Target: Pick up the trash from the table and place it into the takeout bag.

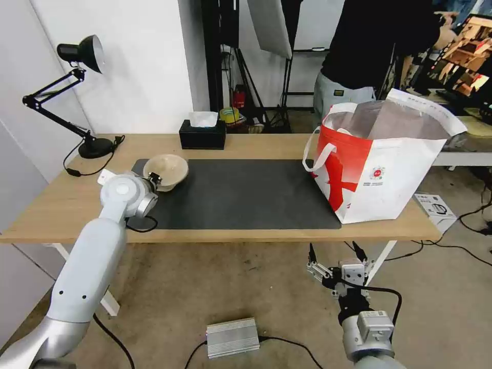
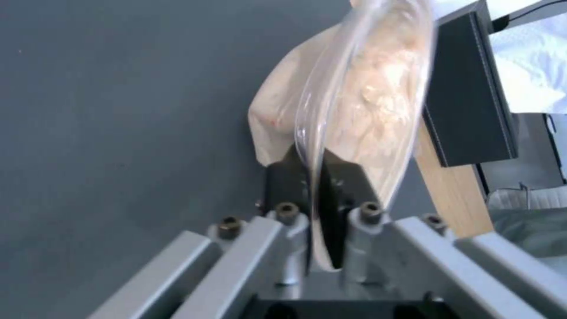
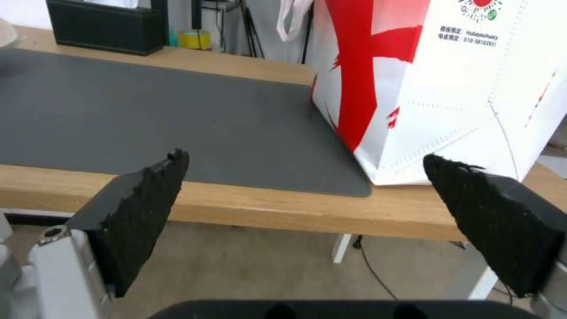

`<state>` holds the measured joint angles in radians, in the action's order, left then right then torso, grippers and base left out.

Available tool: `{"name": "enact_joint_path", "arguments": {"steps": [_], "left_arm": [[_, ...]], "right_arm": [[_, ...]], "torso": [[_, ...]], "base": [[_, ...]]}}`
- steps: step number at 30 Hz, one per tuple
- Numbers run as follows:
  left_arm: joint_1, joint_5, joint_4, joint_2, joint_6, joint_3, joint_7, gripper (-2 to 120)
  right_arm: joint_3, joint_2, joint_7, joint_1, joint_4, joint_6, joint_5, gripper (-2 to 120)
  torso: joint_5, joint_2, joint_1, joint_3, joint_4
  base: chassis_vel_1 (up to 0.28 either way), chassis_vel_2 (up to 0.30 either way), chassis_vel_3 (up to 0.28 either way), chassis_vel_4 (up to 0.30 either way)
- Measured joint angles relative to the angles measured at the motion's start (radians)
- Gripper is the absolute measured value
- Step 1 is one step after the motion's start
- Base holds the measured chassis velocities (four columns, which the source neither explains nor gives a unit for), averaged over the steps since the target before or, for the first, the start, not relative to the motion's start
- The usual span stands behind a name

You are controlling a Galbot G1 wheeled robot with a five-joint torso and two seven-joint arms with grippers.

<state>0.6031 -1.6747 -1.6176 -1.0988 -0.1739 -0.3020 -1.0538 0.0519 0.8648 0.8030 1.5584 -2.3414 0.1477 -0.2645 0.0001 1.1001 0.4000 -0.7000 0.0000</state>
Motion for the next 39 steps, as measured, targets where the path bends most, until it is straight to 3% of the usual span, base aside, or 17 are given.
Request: {"name": "enact_joint_path", "arguments": {"steps": [16,27,32,36,39], "left_arm": [[0.024,0.012,-0.043,0.006,-0.001,0.010,0.058,0],[-0.002,-0.019,-0.175,0.071,0.001,0.068,0.140,0],[-0.017,-0.026,-0.207,0.104,0.005,0.097,0.211,0],[-0.052,-0.027,-0.238,0.133,0.067,0.142,0.327,0],[-0.068,-0.029,-0.248,0.142,0.088,0.161,0.371,0]], "right_arm": [[0.000,0.000,0.000,0.000,0.000,0.000,0.000,100],[0.000,0.000,0.000,0.000,0.000,0.000,0.000,100],[0.000,0.000,0.000,0.000,0.000,0.000,0.000,100],[0.000,0.000,0.000,0.000,0.000,0.000,0.000,100],[0.000,0.000,0.000,0.000,0.000,0.000,0.000,100]], "torso": [[-0.0001,0.000,0.000,0.000,0.0000],[-0.0001,0.000,0.000,0.000,-0.0001],[-0.0001,0.000,0.000,0.000,0.0001],[-0.0001,0.000,0.000,0.000,0.0000],[-0.0001,0.000,0.000,0.000,0.0000]], "base": [[0.000,0.000,0.000,0.000],[0.000,0.000,0.000,0.000],[0.000,0.000,0.000,0.000],[0.000,0.000,0.000,0.000],[0.000,0.000,0.000,0.000]]}}
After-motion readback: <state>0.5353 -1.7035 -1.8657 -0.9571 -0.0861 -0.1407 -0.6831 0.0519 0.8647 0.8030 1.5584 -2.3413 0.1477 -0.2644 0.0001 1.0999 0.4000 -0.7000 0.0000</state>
